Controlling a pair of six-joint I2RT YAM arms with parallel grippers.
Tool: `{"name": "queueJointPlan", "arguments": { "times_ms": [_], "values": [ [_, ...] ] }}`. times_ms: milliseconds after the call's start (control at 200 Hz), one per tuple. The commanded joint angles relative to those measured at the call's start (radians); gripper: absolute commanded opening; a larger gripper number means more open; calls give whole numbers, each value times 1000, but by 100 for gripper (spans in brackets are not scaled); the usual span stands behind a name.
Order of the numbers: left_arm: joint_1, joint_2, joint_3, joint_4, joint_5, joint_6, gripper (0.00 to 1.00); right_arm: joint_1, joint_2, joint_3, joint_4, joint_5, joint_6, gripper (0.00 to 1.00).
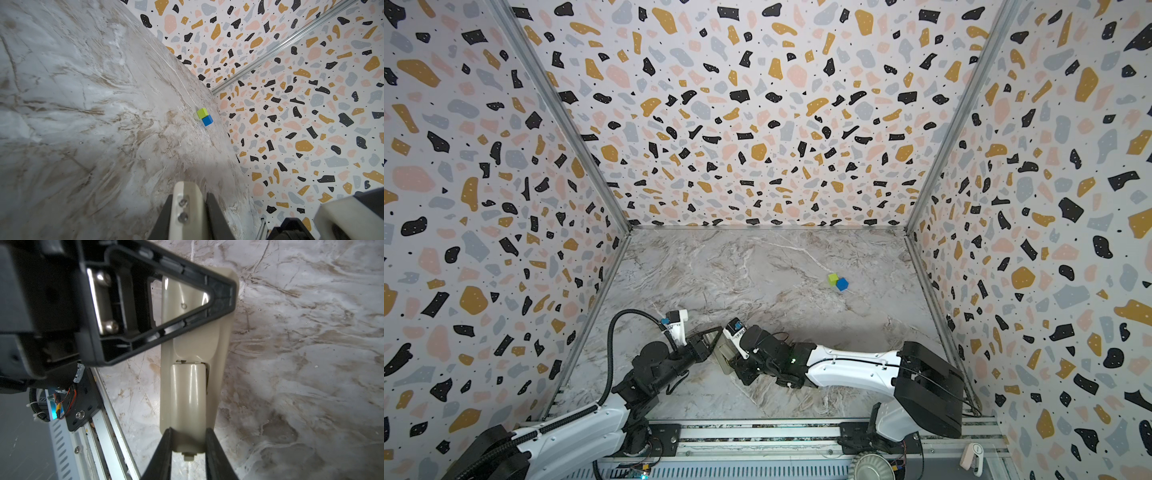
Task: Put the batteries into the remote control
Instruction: 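Slide the cover onto the battery compartment with the right gripper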
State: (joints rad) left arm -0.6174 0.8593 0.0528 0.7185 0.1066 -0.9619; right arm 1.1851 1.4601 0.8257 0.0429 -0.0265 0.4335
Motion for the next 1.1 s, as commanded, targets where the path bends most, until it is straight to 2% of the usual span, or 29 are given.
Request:
{"name": "queueJointPlan", "arguments": {
  "times_ms": [0, 1096],
  "values": [
    [-2, -16, 3, 64, -11, -7, 0, 6, 0, 29, 8, 19, 18, 3],
    [-3, -49, -18, 58, -32, -15, 0, 18, 24, 15, 59, 27, 63, 2]
  ]
}}
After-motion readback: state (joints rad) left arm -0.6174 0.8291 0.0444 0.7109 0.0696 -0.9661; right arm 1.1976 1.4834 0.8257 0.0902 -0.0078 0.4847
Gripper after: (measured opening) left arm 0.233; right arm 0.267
